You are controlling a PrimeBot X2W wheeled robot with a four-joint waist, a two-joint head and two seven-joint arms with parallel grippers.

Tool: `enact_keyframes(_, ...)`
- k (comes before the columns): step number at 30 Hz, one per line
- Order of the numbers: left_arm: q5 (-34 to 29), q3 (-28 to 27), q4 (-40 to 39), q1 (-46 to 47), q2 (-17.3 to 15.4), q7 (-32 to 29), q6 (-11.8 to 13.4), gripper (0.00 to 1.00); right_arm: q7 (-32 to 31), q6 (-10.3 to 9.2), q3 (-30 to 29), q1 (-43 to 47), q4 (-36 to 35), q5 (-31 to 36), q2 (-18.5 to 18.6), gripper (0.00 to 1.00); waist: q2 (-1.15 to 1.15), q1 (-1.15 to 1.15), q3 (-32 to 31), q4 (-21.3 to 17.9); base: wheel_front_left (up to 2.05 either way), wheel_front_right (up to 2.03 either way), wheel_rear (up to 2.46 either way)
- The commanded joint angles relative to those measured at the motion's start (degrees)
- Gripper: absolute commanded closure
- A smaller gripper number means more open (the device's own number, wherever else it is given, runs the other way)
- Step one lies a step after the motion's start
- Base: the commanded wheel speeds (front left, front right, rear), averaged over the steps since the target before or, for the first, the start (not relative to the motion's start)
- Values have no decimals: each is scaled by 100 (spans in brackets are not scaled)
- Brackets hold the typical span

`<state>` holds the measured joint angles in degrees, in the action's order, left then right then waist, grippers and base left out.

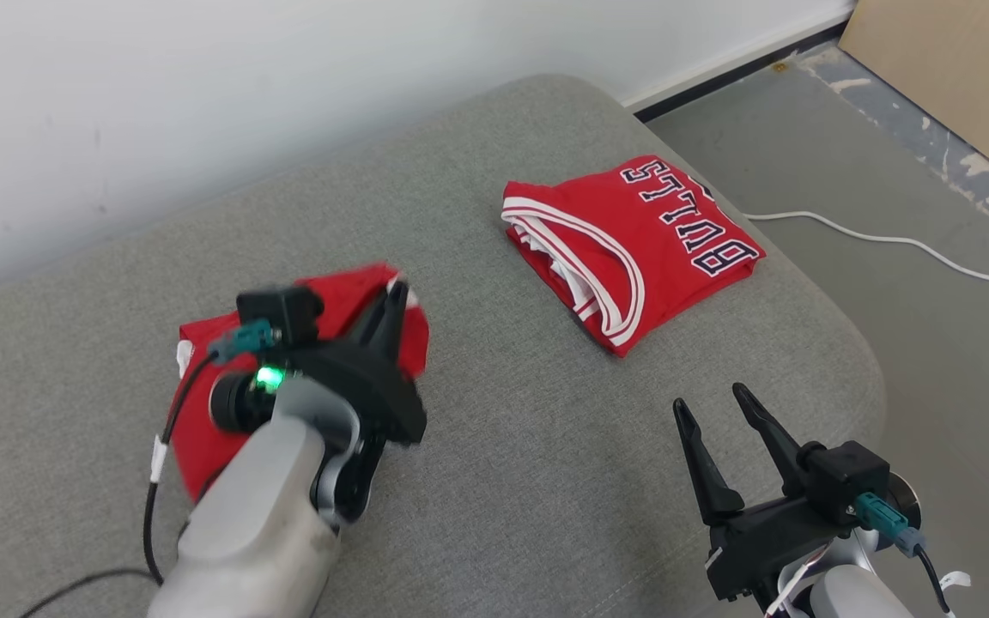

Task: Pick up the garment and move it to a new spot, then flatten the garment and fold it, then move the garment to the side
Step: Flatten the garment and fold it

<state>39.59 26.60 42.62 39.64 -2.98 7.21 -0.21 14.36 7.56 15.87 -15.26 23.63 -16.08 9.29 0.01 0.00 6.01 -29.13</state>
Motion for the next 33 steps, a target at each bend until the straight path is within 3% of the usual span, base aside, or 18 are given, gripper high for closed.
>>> enact_keyframes(1,62,48,-132,238,10,121,-128,100,2,-17,9,47,12,5,50,0,-1,0,-90,32,0,0,0)
enact_keyframes(10,172,110,-808,1193,2,576,-577,100,-41,-17,-134,220,-27,5,137,0,-1,0,-258,227,0,0,0)
enact_keyframes(18,356,154,-1103,740,-234,570,-681,100,-109,-17,-261,367,-139,62,104,0,-1,0,-320,704,0,0,0)
enact_keyframes(26,553,468,-1444,-642,-775,36,-688,100,-150,-17,-358,456,-214,68,104,0,-1,0,-318,1175,0,0,0)
enact_keyframes(33,643,366,-1997,-2036,-1524,-205,-200,100,-212,-17,-447,562,-322,135,72,0,-1,0,-324,1584,0,0,0)
